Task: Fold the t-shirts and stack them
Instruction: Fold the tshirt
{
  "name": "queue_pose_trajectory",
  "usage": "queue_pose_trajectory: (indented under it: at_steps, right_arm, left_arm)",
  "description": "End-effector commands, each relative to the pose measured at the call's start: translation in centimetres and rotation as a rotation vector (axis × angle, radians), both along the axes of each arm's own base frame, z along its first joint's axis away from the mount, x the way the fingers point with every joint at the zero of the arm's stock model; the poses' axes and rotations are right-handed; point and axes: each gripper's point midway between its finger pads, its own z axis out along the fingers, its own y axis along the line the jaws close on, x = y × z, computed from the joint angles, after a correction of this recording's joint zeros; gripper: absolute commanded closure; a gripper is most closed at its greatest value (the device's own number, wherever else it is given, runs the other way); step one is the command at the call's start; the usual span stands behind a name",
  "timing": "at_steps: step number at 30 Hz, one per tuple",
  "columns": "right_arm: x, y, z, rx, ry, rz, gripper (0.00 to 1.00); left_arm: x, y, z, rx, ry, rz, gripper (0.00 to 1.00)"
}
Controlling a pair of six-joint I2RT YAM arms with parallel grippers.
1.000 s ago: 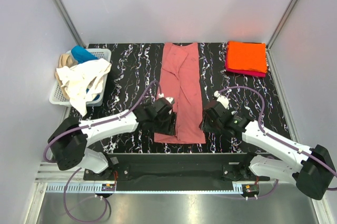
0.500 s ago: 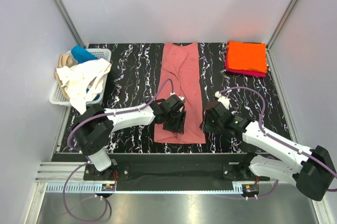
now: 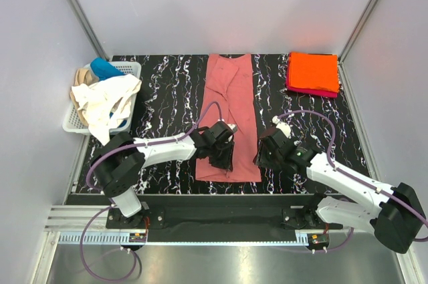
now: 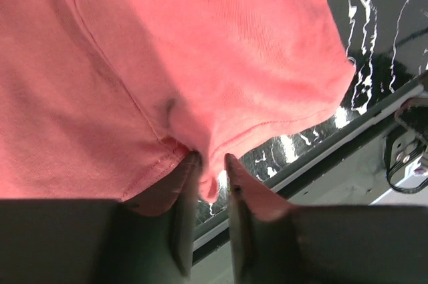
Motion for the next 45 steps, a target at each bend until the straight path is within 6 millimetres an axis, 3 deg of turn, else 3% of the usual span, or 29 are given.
queue_pose_trajectory:
  at_steps: [1, 3, 4, 8, 12, 15, 18, 25, 33, 45]
  right_arm:
    - [0.5, 0.2, 0.3, 0.029, -0.02, -0.004, 0.59]
    - [0.4, 0.3, 0.3, 0.032, -0.017, -0.002, 0.59]
    - [0.4, 0.2, 0.3, 0.034, -0.017, -0.003, 0.59]
    - [0.4, 0.3, 0.4, 0.044, -0.015, -0.003, 0.59]
    - [0.2, 0.1, 0.0, 0.051, 0.009, -0.008, 0.57]
    - [0.0, 0.2, -0.4, 0.055, 0.031, -0.007, 0.55]
    - [-0.3, 0.5, -1.2, 0.054, 0.072, 0.004, 0.53]
    - [-1.1, 1.3, -3.5, 0.075, 0.152, 0.025, 0.39]
    - [-1.5, 1.9, -3.8, 0.114, 0.16, 0.053, 0.42]
    - [-1.9, 3.2, -5.0, 0.179, 0.146, 0.131, 0.35]
  left_arm:
    - [-0.2, -1.1, 1.3, -0.068, -0.006, -0.026, 0.84]
    - [-0.3, -1.1, 1.5, -0.072, -0.004, -0.026, 0.91]
    - [-0.2, -1.1, 1.5, -0.074, -0.003, -0.025, 1.0]
    - [-0.3, -1.2, 2.7, -0.091, 0.009, -0.02, 1.0]
    - [-0.1, -0.6, 5.5, -0.13, -0.009, 0.028, 1.0]
    - [-0.1, 0.4, 5.4, -0.127, 0.006, 0.055, 1.0]
    - [0.0, 1.8, 3.8, -0.097, 0.036, 0.081, 1.0]
    - [-0.1, 2.8, 2.3, -0.067, 0.048, 0.089, 1.0]
    - [-0.3, 4.0, -0.1, -0.01, 0.062, 0.096, 1.0]
    - [-0.1, 4.2, -1.9, 0.012, 0.072, 0.092, 1.0]
